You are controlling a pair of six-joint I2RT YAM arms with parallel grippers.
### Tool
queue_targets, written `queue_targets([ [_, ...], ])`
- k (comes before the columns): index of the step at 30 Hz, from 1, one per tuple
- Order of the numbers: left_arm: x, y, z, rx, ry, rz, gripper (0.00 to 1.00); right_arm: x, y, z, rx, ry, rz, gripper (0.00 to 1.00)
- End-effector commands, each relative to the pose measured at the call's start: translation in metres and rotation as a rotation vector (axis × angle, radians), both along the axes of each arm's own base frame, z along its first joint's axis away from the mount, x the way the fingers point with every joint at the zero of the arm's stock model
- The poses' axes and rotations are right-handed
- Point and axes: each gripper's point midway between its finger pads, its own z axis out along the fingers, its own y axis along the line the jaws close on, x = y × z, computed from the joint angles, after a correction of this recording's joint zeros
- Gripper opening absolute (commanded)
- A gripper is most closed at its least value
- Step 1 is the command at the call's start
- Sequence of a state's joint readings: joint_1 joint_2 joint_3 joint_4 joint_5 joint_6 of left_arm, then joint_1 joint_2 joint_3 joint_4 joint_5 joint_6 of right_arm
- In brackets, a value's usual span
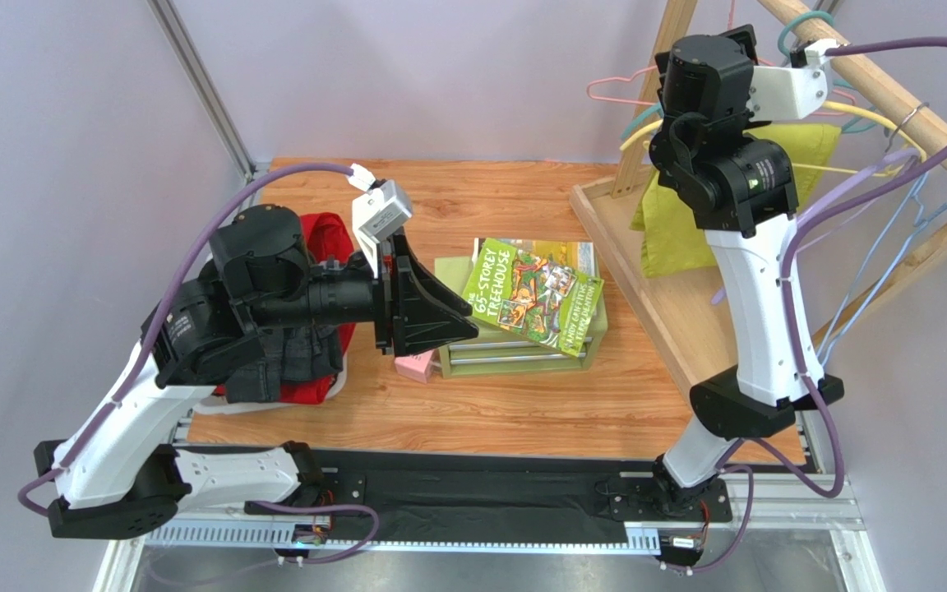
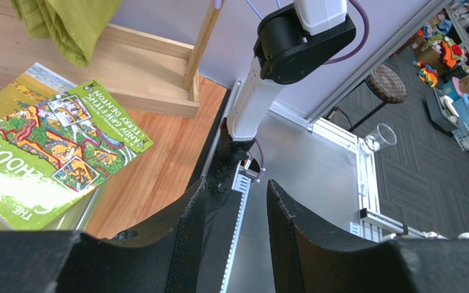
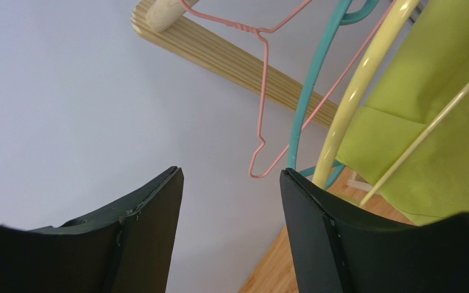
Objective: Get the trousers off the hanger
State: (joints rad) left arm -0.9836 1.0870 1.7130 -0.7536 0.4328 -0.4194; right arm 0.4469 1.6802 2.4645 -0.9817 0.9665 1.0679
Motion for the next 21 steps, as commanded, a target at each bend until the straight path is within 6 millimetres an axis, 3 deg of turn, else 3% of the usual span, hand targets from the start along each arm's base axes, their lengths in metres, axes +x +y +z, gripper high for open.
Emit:
queue_targets([
  [1, 0.001, 0.001, -0.009, 0.03, 0.007, -0.003, 0.47, -0.012, -0.027, 0.001, 0.006, -0.015, -0.099, 0.65],
  [6, 0.001, 0.0, -0.009, 0.034, 0.013, -0.007, 0.47, -0.001, -0.036, -0.026, -0.013, 0.065, -0.115, 0.67],
  [13, 0.002, -0.001, -0.012, 0.048, 0.029, -0.01, 0.48, 0.013, -0.045, -0.04, -0.039, 0.122, -0.113, 0.68],
  [17, 0.017, -0.001, -0.008, 0.05, 0.003, 0.041, 0.48, 0.01, -0.049, -0.046, -0.05, 0.148, -0.118, 0.68],
  [21, 0.053, -0.013, 0.025, -0.026, -0.048, 0.119, 0.49, 0.005, -0.044, -0.048, -0.072, 0.186, -0.043, 0.67],
])
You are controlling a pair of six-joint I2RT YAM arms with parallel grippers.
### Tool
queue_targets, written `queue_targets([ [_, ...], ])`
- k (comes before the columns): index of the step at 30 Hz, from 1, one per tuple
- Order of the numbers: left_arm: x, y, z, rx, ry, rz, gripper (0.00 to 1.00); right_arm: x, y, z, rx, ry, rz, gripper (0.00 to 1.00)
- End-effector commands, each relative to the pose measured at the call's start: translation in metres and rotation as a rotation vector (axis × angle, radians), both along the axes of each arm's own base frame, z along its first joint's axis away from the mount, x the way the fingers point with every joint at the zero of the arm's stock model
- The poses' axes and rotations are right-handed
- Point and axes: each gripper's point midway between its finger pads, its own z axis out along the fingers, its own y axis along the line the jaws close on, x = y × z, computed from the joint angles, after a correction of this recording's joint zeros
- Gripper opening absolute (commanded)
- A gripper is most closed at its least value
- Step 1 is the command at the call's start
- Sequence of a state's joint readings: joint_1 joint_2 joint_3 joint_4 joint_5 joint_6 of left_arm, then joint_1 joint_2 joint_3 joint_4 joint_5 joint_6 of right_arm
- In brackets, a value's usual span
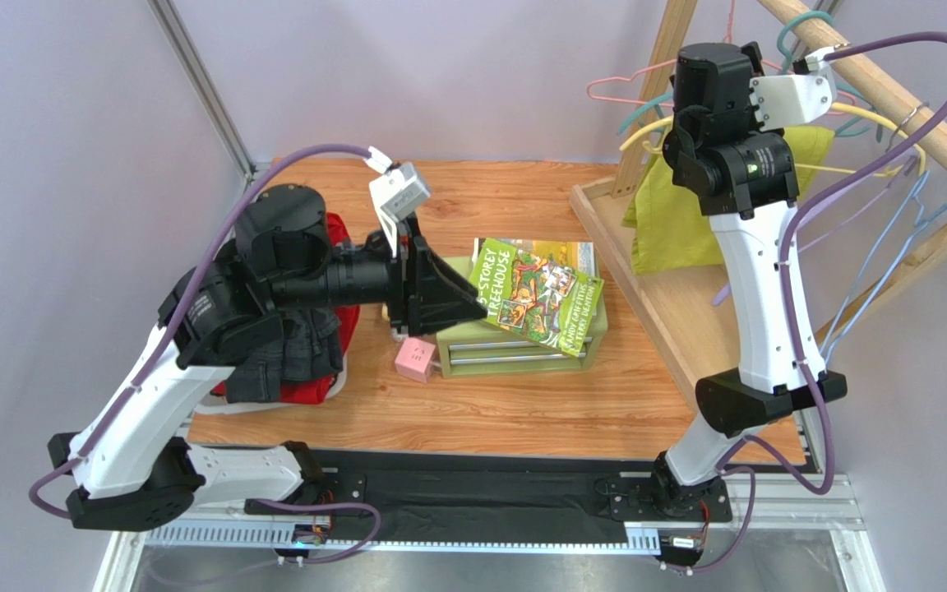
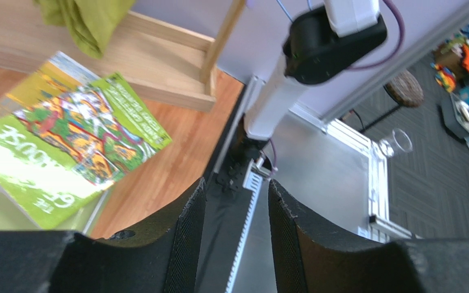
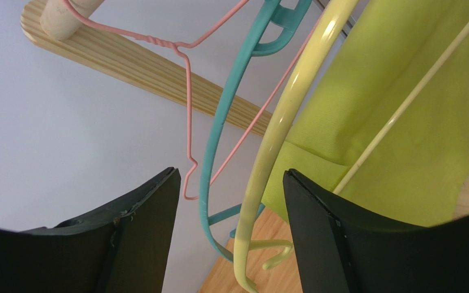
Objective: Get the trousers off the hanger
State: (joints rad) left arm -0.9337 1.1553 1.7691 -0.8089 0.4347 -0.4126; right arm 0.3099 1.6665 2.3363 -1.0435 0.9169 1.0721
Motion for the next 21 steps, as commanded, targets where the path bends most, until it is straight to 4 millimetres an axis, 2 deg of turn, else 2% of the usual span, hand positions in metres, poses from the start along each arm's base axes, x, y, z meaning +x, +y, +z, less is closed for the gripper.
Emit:
queue_targets([
  [1, 0.04, -0.011, 0.041, -0.102, -0.104, 0.08, 0.5, -0.012, -0.001, 0.004, -0.027, 0.035, 0.057, 0.67],
  [2, 0.064, -0.021, 0.045, -0.124, -0.119, 0.118, 0.5, -0.018, -0.004, 0.002, -0.051, 0.057, 0.066, 0.63],
  [3, 0.076, -0.024, 0.053, -0.149, -0.129, 0.137, 0.5, -0.021, -0.005, 0.0, -0.053, 0.065, 0.073, 0.58],
  [4, 0.088, -0.028, 0.057, -0.164, -0.132, 0.149, 0.49, -0.024, -0.011, -0.004, -0.054, 0.076, 0.063, 0.51],
  [5, 0.114, -0.04, 0.054, -0.171, -0.126, 0.166, 0.49, -0.029, -0.016, -0.01, -0.054, 0.088, 0.063, 0.31],
  [7, 0.136, -0.048, 0.065, -0.198, -0.157, 0.196, 0.49, -0.031, -0.018, -0.019, -0.04, 0.112, 0.098, 0.21],
  [8, 0.163, -0.065, 0.052, -0.178, -0.149, 0.211, 0.49, -0.037, -0.017, -0.022, -0.039, 0.124, 0.12, 0.18],
  [9, 0.17, -0.068, 0.067, -0.205, -0.191, 0.212, 0.47, -0.04, -0.012, -0.024, -0.056, 0.145, 0.166, 0.17],
  [10, 0.181, -0.075, 0.067, -0.201, -0.21, 0.214, 0.47, -0.045, -0.011, -0.024, -0.063, 0.153, 0.181, 0.17],
  [11, 0.203, -0.095, 0.048, -0.171, -0.219, 0.203, 0.47, -0.056, -0.011, -0.027, -0.067, 0.179, 0.199, 0.17],
  [13, 0.216, -0.107, 0.064, -0.223, -0.287, 0.192, 0.48, -0.067, -0.002, -0.031, -0.079, 0.212, 0.281, 0.17],
  [14, 0.235, -0.123, 0.048, -0.208, -0.29, 0.193, 0.49, -0.08, -0.001, -0.031, -0.08, 0.225, 0.307, 0.12],
  [16, 0.25, -0.133, 0.063, -0.276, -0.338, 0.209, 0.52, -0.096, 0.003, -0.037, -0.083, 0.259, 0.356, 0.07],
  [17, 0.263, -0.146, 0.052, -0.284, -0.332, 0.201, 0.52, -0.11, 0.0, -0.037, -0.088, 0.27, 0.362, 0.06],
  [19, 0.27, -0.158, 0.055, -0.346, -0.354, 0.18, 0.54, -0.123, -0.006, -0.042, -0.095, 0.293, 0.36, 0.06],
  [20, 0.278, -0.17, 0.049, -0.383, -0.352, 0.166, 0.55, -0.136, -0.01, -0.04, -0.097, 0.285, 0.358, 0.06],
  [21, 0.28, -0.174, 0.053, -0.418, -0.38, 0.156, 0.56, -0.139, -0.006, -0.041, -0.089, 0.282, 0.388, 0.06],
])
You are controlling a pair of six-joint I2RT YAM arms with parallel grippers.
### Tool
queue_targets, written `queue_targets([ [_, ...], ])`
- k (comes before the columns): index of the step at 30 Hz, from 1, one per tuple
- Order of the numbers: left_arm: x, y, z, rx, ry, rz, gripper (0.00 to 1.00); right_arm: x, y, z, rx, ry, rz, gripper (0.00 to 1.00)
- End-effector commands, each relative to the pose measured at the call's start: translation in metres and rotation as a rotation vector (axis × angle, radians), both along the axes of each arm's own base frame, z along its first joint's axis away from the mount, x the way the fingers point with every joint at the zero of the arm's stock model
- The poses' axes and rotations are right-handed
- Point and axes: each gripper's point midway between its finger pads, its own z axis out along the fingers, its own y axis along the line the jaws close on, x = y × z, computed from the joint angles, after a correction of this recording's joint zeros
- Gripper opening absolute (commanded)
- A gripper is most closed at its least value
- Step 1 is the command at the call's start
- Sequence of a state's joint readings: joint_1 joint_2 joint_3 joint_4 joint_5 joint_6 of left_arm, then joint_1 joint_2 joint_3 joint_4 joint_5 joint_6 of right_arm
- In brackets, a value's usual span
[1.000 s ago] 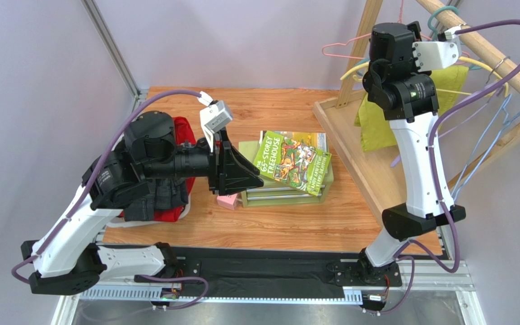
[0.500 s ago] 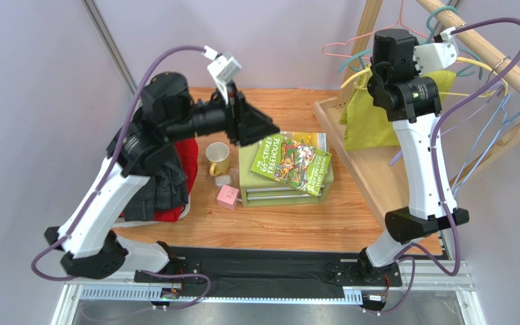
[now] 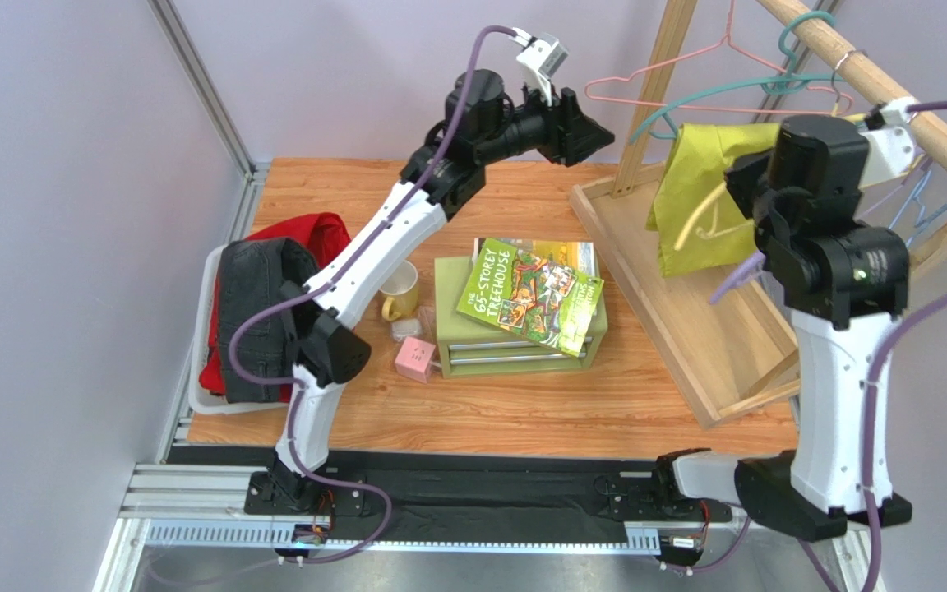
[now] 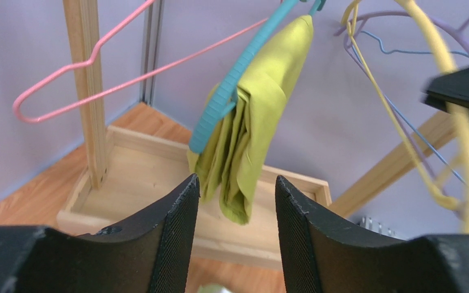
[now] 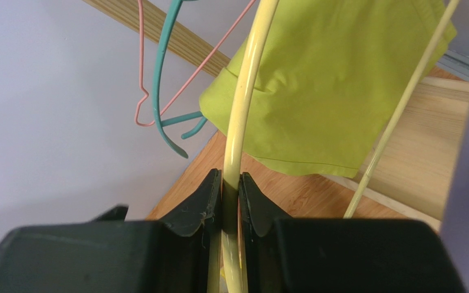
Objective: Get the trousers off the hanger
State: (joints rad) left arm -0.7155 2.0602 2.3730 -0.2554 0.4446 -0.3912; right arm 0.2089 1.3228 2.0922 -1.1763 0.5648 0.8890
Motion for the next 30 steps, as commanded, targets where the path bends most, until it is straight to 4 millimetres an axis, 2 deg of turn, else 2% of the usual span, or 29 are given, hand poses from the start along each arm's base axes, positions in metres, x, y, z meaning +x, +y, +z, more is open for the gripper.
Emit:
queue_targets([
  [1, 0.0, -0.017, 0.067, -0.238, -0.245, -0.061, 0.62, -0.045, 0.004, -0.027, -0.046, 0.131, 0.121, 0.07],
  [2, 0.011, -0.026, 0.057, -0.243, -0.247, -0.048, 0.64, -0.05, 0.005, -0.026, -0.038, 0.126, 0.137, 0.06],
  [4, 0.017, -0.036, 0.056, -0.274, -0.302, -0.045, 0.68, -0.062, 0.016, -0.025, -0.007, 0.116, 0.202, 0.07],
  [7, 0.033, -0.049, 0.041, -0.302, -0.353, -0.019, 0.74, -0.077, 0.02, -0.026, 0.0, 0.129, 0.242, 0.06],
  [9, 0.037, -0.051, 0.04, -0.319, -0.378, -0.011, 0.8, -0.087, 0.016, -0.019, -0.02, 0.113, 0.241, 0.06],
  [10, 0.041, -0.056, 0.033, -0.323, -0.382, -0.015, 0.81, -0.091, 0.015, -0.017, -0.021, 0.107, 0.241, 0.06],
  [12, 0.035, -0.06, 0.033, -0.354, -0.391, -0.053, 0.82, -0.098, 0.016, -0.008, -0.027, 0.078, 0.258, 0.06],
  [13, 0.032, -0.066, 0.028, -0.376, -0.372, -0.088, 0.81, -0.104, 0.015, -0.009, -0.026, 0.089, 0.26, 0.07],
  [16, 0.014, -0.079, 0.028, -0.397, -0.381, -0.139, 0.66, -0.12, 0.011, -0.011, -0.03, 0.097, 0.254, 0.09],
  [17, 0.01, -0.084, 0.024, -0.39, -0.376, -0.148, 0.53, -0.123, 0.011, -0.011, -0.03, 0.094, 0.254, 0.09],
  [21, -0.016, -0.101, 0.025, -0.388, -0.371, -0.194, 0.32, -0.139, 0.007, -0.007, -0.033, 0.069, 0.253, 0.13],
  [24, -0.018, -0.102, 0.026, -0.381, -0.346, -0.185, 0.17, -0.147, 0.007, -0.007, -0.036, 0.075, 0.263, 0.2],
  [25, -0.021, -0.099, 0.033, -0.396, -0.337, -0.183, 0.12, -0.15, 0.007, -0.005, -0.041, 0.071, 0.27, 0.27],
  [26, -0.022, -0.099, 0.034, -0.398, -0.327, -0.187, 0.03, -0.152, 0.01, -0.003, -0.039, 0.062, 0.287, 0.32],
  [28, -0.027, -0.097, 0.042, -0.405, -0.313, -0.183, 0.0, -0.155, 0.014, 0.004, -0.04, 0.04, 0.315, 0.47],
  [30, -0.032, -0.098, 0.044, -0.401, -0.293, -0.185, 0.0, -0.158, 0.019, 0.008, -0.032, 0.023, 0.346, 0.57],
])
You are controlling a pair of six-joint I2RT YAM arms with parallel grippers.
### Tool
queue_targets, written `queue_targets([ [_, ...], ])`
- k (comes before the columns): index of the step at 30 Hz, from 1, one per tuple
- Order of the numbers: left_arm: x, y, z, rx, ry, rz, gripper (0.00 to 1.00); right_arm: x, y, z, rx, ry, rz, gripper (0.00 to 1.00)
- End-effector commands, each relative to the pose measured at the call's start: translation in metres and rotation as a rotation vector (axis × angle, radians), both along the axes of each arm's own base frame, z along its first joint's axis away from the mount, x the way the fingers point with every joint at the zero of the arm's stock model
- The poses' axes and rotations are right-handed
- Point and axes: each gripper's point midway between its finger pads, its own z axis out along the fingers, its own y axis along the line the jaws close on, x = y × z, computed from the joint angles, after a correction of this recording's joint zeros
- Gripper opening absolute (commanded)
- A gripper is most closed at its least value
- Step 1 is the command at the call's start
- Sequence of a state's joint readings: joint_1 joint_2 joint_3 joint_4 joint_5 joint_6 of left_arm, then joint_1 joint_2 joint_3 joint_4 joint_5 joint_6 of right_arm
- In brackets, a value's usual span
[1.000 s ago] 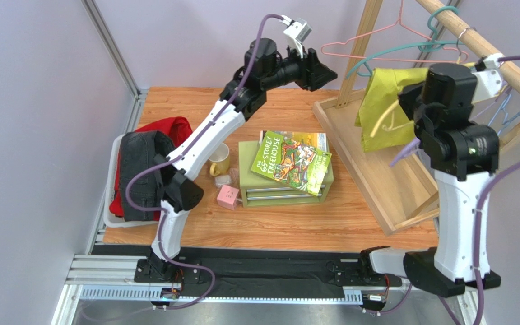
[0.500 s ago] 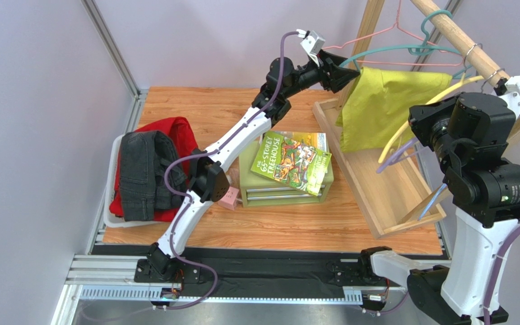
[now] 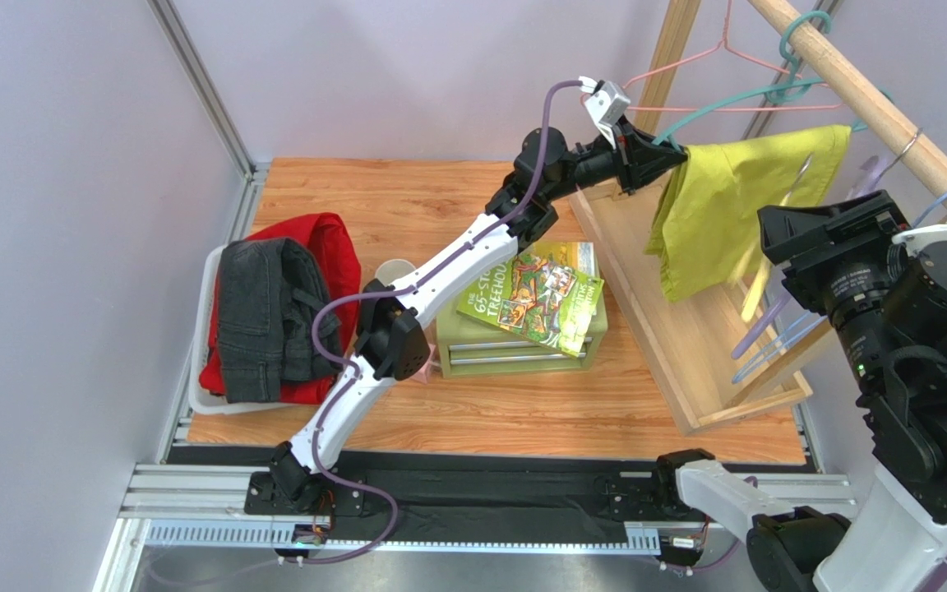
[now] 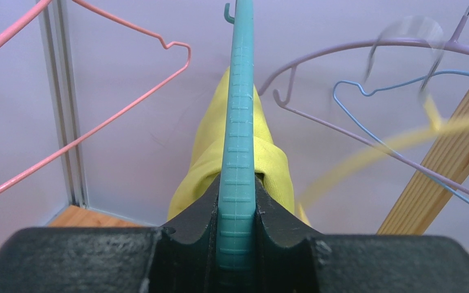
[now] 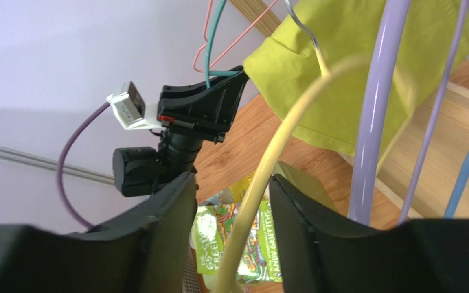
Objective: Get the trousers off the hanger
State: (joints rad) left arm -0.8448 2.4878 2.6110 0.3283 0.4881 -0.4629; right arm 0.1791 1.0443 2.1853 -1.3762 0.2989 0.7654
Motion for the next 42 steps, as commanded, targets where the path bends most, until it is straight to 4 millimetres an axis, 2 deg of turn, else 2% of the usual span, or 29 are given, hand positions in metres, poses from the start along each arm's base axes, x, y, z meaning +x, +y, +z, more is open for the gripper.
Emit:
queue_targets([
  [1, -0.029, 0.027, 0.079, -0.124, -0.054, 0.002, 0.0, -0.025, 0.01, -0.029, -0.042, 0.136, 0.092, 0.64],
  [3, -0.03, 0.03, 0.083, -0.129, -0.014, 0.003, 0.0, -0.031, 0.007, -0.023, -0.043, 0.112, 0.088, 0.68],
  [4, -0.036, 0.037, 0.096, -0.146, -0.018, 0.004, 0.0, -0.033, 0.006, -0.02, -0.041, 0.098, 0.085, 0.71],
  [6, -0.04, 0.04, 0.101, -0.135, -0.004, 0.014, 0.0, -0.037, 0.005, -0.01, -0.031, 0.063, 0.077, 0.74],
  [8, -0.046, 0.047, 0.113, -0.137, -0.014, 0.012, 0.0, -0.031, 0.009, -0.006, -0.019, 0.058, 0.09, 0.74],
  [10, -0.049, 0.049, 0.115, -0.123, -0.012, 0.012, 0.0, -0.022, 0.014, -0.001, 0.003, 0.049, 0.101, 0.73],
  [14, -0.057, 0.055, 0.118, -0.087, -0.003, -0.002, 0.0, 0.005, 0.023, 0.008, 0.033, 0.024, 0.115, 0.71],
  [16, -0.06, 0.058, 0.122, -0.085, 0.007, -0.005, 0.0, 0.023, 0.027, 0.013, 0.061, 0.016, 0.108, 0.68],
  [17, -0.062, 0.06, 0.125, -0.086, 0.006, -0.005, 0.0, 0.039, 0.032, 0.011, 0.069, 0.033, 0.115, 0.68],
  [19, -0.066, 0.063, 0.129, -0.078, -0.001, -0.011, 0.0, 0.058, 0.034, 0.021, 0.102, 0.0, 0.099, 0.68],
  [20, -0.067, 0.063, 0.128, -0.072, 0.0, -0.014, 0.0, 0.075, 0.036, 0.021, 0.106, 0.003, 0.089, 0.69],
  [22, -0.073, 0.064, 0.127, -0.048, -0.003, -0.034, 0.0, 0.089, 0.037, 0.039, 0.123, -0.061, 0.08, 0.71],
  [24, -0.077, 0.067, 0.127, -0.028, -0.004, -0.044, 0.0, 0.112, 0.037, 0.034, 0.143, -0.036, 0.054, 0.72],
  [28, -0.083, 0.073, 0.129, -0.005, -0.021, -0.045, 0.0, 0.14, 0.03, 0.018, 0.164, 0.004, 0.001, 0.73],
  [29, -0.082, 0.075, 0.127, 0.005, -0.017, -0.044, 0.0, 0.15, 0.027, 0.006, 0.16, 0.031, -0.013, 0.73],
  [30, -0.085, 0.076, 0.128, 0.008, -0.019, -0.054, 0.0, 0.157, 0.025, 0.011, 0.165, 0.0, -0.022, 0.73],
  [34, -0.086, 0.078, 0.124, 0.025, -0.009, -0.058, 0.0, 0.18, 0.017, 0.009, 0.167, -0.009, -0.043, 0.7],
  [37, -0.081, 0.081, 0.123, 0.029, -0.001, -0.042, 0.0, 0.189, 0.015, 0.017, 0.161, -0.033, -0.036, 0.66],
  [39, -0.08, 0.082, 0.122, 0.026, 0.005, -0.052, 0.0, 0.191, 0.013, 0.026, 0.153, -0.069, -0.029, 0.64],
  [42, -0.079, 0.082, 0.12, 0.029, 0.017, -0.056, 0.0, 0.184, 0.012, 0.041, 0.143, -0.121, -0.013, 0.68],
])
